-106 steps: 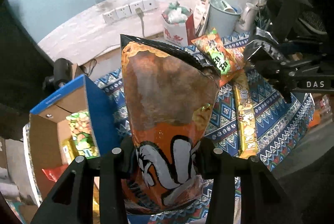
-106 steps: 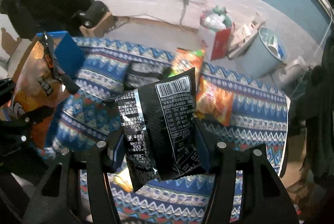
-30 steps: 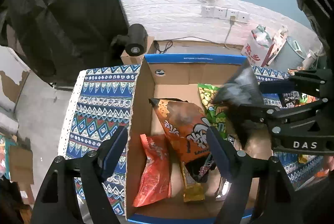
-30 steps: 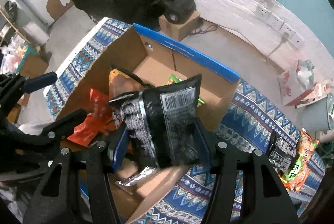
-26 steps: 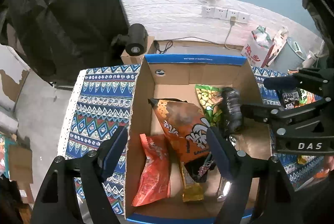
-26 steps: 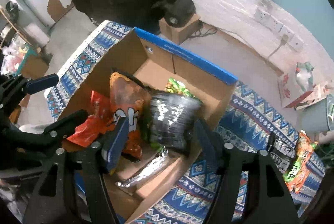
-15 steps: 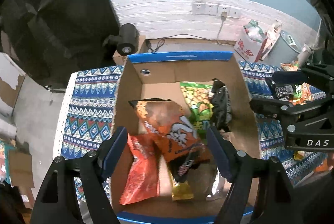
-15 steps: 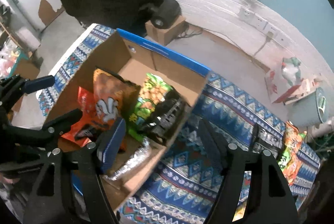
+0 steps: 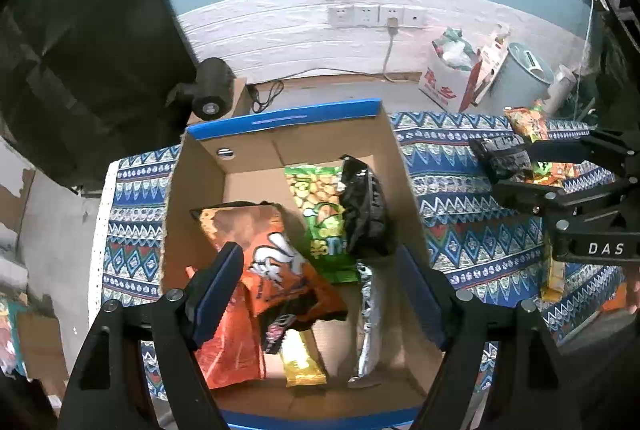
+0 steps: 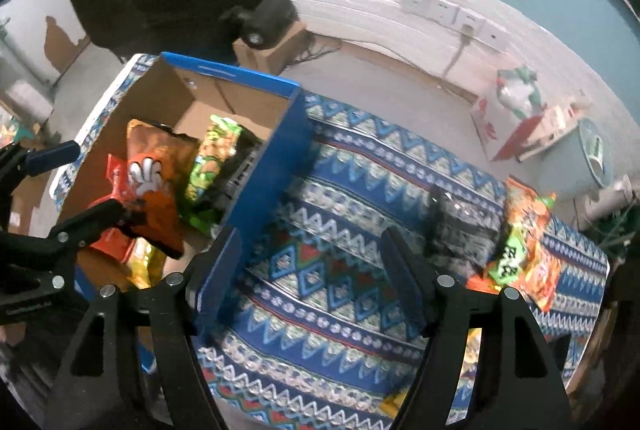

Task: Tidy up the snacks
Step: 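Move both open tools back over the remaining snacks on the tablecloth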

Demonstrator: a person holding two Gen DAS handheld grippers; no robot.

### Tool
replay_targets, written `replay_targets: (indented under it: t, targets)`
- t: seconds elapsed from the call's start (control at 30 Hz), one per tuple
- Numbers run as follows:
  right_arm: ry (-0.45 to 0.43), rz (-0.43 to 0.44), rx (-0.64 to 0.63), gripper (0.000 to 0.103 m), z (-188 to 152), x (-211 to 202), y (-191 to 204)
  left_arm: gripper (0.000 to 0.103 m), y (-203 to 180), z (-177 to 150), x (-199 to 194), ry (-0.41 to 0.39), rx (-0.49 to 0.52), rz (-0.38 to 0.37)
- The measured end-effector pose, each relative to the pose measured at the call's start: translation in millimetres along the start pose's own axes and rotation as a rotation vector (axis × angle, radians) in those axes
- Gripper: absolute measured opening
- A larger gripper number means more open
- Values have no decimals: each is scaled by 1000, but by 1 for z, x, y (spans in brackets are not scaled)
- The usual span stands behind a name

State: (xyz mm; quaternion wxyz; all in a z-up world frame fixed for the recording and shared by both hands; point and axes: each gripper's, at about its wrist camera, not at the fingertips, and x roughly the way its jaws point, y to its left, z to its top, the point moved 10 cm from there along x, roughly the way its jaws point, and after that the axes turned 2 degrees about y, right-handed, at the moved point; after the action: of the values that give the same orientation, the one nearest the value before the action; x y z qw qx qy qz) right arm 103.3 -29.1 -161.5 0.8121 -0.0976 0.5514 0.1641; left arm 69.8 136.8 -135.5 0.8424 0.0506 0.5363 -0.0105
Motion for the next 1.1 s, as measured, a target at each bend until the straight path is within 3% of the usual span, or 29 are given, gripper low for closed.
replay_targets:
  t: [0.63,1.1]
  targets:
    - [-3,-42,157,73,-55,-14,-92,81,-92,5,10,30,143,-28]
    - [86,-106,271,73,-107,17,-154,81,-156,-11,44,112,196,-75]
